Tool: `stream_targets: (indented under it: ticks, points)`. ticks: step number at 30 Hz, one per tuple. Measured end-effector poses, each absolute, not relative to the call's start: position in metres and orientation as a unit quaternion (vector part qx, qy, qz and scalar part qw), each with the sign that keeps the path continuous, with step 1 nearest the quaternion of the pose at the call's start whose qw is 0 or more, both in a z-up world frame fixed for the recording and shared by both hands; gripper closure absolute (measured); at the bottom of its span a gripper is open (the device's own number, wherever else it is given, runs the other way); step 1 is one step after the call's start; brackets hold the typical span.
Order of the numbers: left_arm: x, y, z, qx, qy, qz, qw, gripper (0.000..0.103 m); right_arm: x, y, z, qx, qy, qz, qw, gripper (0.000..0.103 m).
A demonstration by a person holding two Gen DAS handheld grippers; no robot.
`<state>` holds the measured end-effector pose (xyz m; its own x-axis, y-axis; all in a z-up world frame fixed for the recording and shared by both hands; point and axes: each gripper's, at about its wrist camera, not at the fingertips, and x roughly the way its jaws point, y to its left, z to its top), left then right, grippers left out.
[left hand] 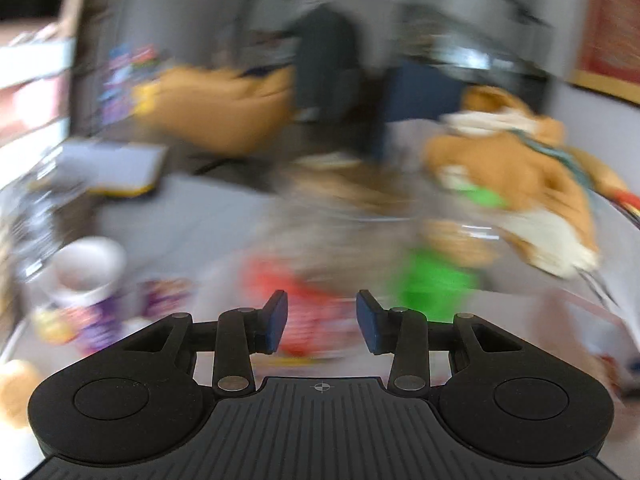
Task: Organize snacks
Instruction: 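Grasp a white snack packet with the left tool while the right grasps another white packet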
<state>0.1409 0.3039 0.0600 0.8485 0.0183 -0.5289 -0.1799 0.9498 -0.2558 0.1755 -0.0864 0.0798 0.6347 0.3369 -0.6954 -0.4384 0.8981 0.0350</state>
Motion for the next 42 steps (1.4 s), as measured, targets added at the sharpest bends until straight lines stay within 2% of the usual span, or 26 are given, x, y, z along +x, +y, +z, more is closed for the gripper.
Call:
stream_targets:
  ticks: [5,6,9,16,23,24,27,30,34,36,38,39,41,42]
  points:
    - [0.15,0.331,0.019,-0.176,0.332,0.046,0.926,0.06,0.164,-0.021,0.071,-0.053,0.384,0.286,0.876,0.034]
    - [0.15,0.329,0.014,-0.171,0.338,0.034,0.925,0.058,0.161,-0.008,0.069,-0.057,0.387,0.297,0.871,0.034]
    - [0.141,0.311,0.012,-0.121,0.319,0.008,0.94,0.057,0.154,0.021,0.067,-0.072,0.391,0.318,0.861,0.034]
    - [0.1,0.287,0.01,-0.078,0.338,-0.099,0.933,0.057,0.162,0.056,0.067,-0.084,0.394,0.325,0.856,0.03]
    - [0.042,0.274,0.017,-0.05,0.35,-0.091,0.931,0.056,0.162,0.094,0.041,-0.118,0.411,0.342,0.836,0.029]
    - [0.037,0.276,0.018,-0.049,0.349,-0.082,0.932,0.056,0.164,0.099,0.037,-0.121,0.41,0.343,0.836,0.028]
    - [0.025,0.287,0.021,-0.075,0.342,-0.072,0.934,0.058,0.169,0.113,0.029,-0.134,0.39,0.35,0.841,0.016]
    - [0.016,0.299,0.021,-0.109,0.335,-0.087,0.932,0.058,0.171,0.126,0.023,-0.147,0.377,0.376,0.834,0.01]
    - [0.011,0.284,0.02,-0.06,0.35,-0.095,0.93,0.057,0.159,0.14,0.018,-0.192,0.374,0.412,0.808,0.006]
    - [0.007,0.276,0.021,-0.049,0.353,-0.1,0.929,0.057,0.156,0.141,0.018,-0.204,0.384,0.413,0.8,0.009]
    - [0.004,0.267,0.023,-0.036,0.357,-0.109,0.927,0.057,0.156,0.136,0.015,-0.205,0.408,0.398,0.796,0.027]
    - [0.003,0.262,0.023,-0.029,0.358,-0.113,0.926,0.057,0.153,0.131,0.016,-0.209,0.404,0.385,0.803,0.029]
    - [-0.002,0.252,0.023,-0.02,0.36,-0.125,0.924,0.057,0.147,0.117,0.021,-0.198,0.406,0.372,0.811,0.043]
    - [-0.005,0.247,0.023,-0.018,0.361,-0.131,0.923,0.057,0.142,0.108,0.024,-0.192,0.407,0.367,0.814,0.046]
